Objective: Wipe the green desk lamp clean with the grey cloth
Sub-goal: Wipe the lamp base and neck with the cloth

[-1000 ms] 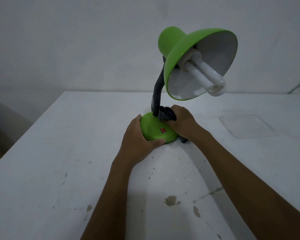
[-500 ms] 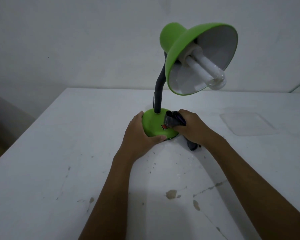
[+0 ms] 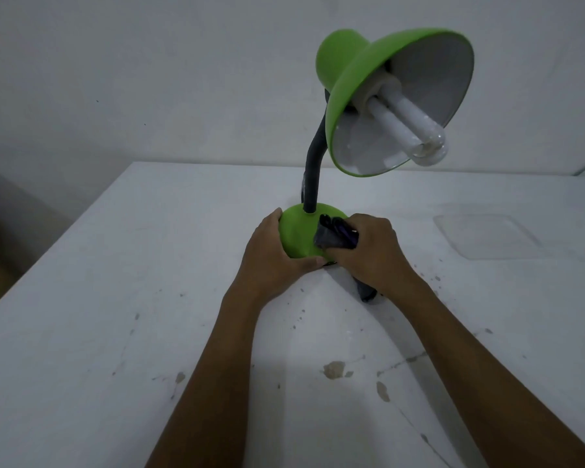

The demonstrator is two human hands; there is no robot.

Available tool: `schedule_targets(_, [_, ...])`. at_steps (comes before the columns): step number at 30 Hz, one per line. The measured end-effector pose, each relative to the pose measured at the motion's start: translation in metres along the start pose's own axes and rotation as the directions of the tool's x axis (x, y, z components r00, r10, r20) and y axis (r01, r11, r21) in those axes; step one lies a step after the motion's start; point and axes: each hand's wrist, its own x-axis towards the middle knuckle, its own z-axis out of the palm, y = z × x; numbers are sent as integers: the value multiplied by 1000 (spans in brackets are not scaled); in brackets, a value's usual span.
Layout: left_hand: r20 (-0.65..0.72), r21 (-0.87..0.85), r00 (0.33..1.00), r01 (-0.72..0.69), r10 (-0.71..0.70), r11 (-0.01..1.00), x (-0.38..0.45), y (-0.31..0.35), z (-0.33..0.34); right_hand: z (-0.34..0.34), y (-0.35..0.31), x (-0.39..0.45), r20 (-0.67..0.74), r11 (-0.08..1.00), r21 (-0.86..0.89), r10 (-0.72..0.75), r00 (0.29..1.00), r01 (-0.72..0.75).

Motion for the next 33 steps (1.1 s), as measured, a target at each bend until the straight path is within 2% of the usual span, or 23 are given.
schedule_targets(6, [14, -11, 1000, 4, -4, 1000, 2, -1, -1, -13, 16, 10, -34, 992, 55, 115, 993, -113])
schedule_targets(11, [5, -5, 1000, -2, 2, 1000, 3, -1, 0, -8, 5, 7, 33, 999, 36, 32, 999, -33])
schedule_targets(18, [-3, -11, 1000, -7, 7, 1000, 2, -2, 0, -15, 23, 15, -2, 996, 54, 66, 998, -66])
schedule_targets(23, [-3, -6, 1000, -3, 3, 1000, 4, -3, 0, -11, 24, 17, 113, 996, 87, -35, 993, 25])
schedule_targets(33, [-12, 7, 1000, -8, 8, 1000, 3, -1, 1, -9, 34, 32, 49, 997, 79, -24, 999, 20])
